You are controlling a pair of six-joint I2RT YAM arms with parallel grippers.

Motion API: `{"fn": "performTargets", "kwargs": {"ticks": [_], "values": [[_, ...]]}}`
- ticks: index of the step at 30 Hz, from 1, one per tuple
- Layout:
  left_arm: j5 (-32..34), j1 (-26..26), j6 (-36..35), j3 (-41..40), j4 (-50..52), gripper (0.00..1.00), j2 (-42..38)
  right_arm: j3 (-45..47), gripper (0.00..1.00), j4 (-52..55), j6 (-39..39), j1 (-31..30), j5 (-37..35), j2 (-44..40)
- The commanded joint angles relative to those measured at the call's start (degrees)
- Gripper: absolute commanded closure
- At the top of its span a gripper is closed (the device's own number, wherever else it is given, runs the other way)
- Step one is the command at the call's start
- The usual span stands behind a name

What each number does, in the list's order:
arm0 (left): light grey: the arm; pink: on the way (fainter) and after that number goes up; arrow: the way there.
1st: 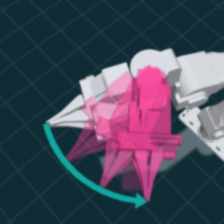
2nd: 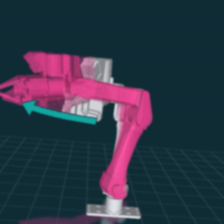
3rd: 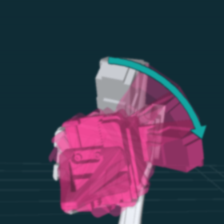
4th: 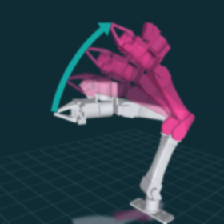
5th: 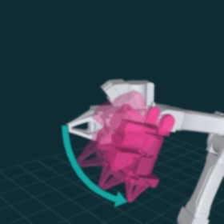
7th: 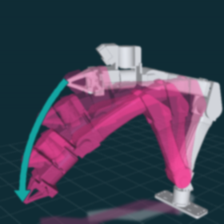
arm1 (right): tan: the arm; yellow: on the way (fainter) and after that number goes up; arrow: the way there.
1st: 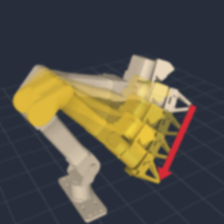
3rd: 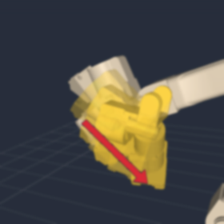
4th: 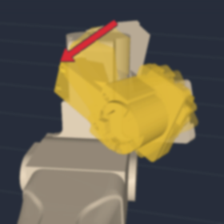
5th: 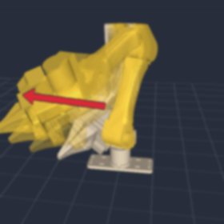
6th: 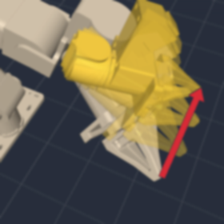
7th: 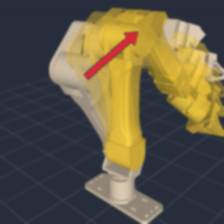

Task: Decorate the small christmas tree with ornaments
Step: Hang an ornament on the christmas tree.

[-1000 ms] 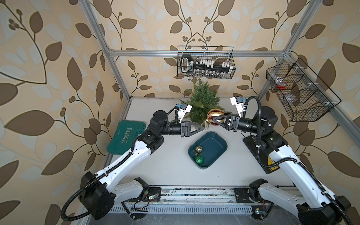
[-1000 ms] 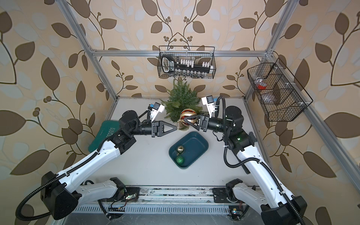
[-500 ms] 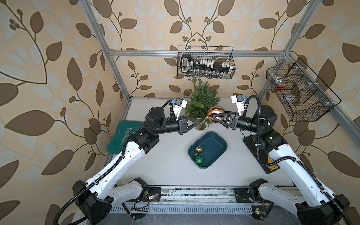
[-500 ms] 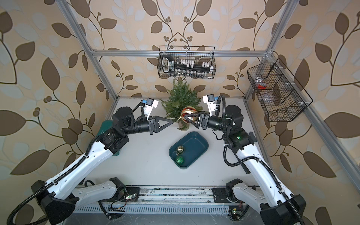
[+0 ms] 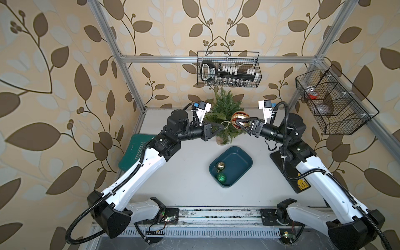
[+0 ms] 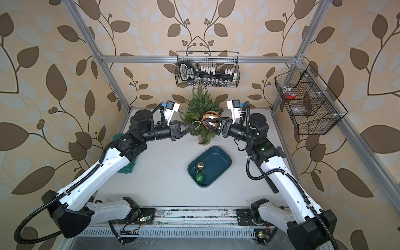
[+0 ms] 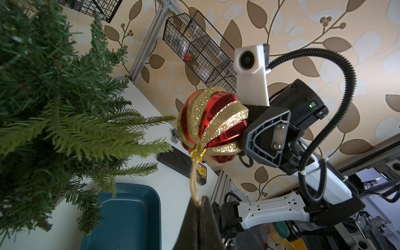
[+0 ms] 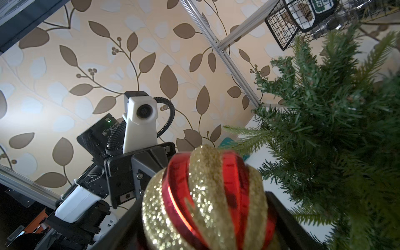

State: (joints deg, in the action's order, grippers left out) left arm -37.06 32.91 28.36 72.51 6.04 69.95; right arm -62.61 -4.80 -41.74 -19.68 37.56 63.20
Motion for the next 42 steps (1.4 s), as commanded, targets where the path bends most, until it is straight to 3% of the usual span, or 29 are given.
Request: {"fn": "performTargets", "kwargs": {"ticks": [1, 27, 42], "values": [[1.3, -1.1, -1.8, 2.5, -1.1, 1.0, -0.1, -1.9, 0.4, -2.8, 0.3, 0.3, -2.8, 0.6], [-1.1, -2.5, -0.8, 5.1, -4.4, 0.95, 3.7, -0.6, 0.4, -11.2, -3.2, 1.4, -2.8, 3.2], [-0.4, -3.0, -0.7, 4.6, -4.1, 0.94, 5.0, 2.4, 0.4, -10.5, -3.7, 2.5, -2.9, 3.5]]}}
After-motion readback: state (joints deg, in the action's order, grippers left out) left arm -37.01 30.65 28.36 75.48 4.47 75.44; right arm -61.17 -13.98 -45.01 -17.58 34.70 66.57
